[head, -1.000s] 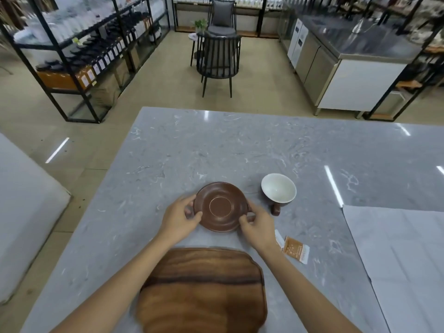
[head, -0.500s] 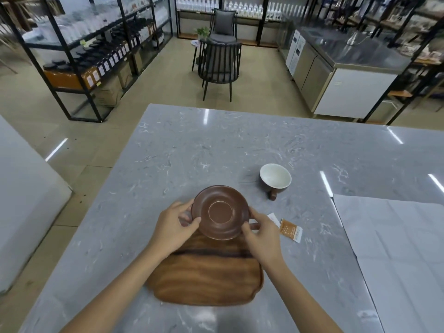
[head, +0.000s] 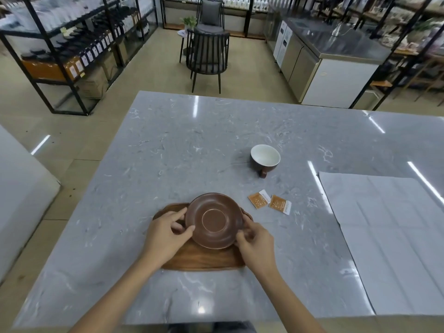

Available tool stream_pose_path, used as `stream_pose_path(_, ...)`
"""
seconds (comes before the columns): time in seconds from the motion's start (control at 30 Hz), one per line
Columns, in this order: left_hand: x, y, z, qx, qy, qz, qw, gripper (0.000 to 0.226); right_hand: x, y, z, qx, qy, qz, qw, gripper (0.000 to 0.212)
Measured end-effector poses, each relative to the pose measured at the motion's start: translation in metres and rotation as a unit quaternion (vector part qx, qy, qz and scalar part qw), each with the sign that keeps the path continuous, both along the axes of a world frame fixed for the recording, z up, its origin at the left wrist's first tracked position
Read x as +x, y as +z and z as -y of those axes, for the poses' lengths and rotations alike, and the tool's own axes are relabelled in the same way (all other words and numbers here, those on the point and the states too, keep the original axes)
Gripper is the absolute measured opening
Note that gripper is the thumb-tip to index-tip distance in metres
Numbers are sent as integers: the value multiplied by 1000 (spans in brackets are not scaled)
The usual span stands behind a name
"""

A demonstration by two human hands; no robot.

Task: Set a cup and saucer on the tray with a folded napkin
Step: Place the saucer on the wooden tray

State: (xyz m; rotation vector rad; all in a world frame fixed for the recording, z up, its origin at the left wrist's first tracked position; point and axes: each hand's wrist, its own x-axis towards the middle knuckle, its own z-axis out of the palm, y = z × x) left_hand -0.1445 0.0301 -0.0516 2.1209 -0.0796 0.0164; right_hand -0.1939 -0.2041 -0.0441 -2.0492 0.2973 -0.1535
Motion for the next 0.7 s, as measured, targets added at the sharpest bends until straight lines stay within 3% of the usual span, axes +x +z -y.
stream_pose_path(0.2, -19, 3, 4, 46, 15, 12, 999, 55, -12, -6, -4, -20, -1, -9, 1000, 72)
stream_pose_path(0.33, -26, 4, 3, 89, 18, -5, 996, 56, -16, -6, -7, -52, 19, -17, 998, 50)
stream_pose_path(0.7, -44, -13, 4, 177, -45, 41, 982, 69, -34, -12, -19, -179, 82, 0, 980, 58)
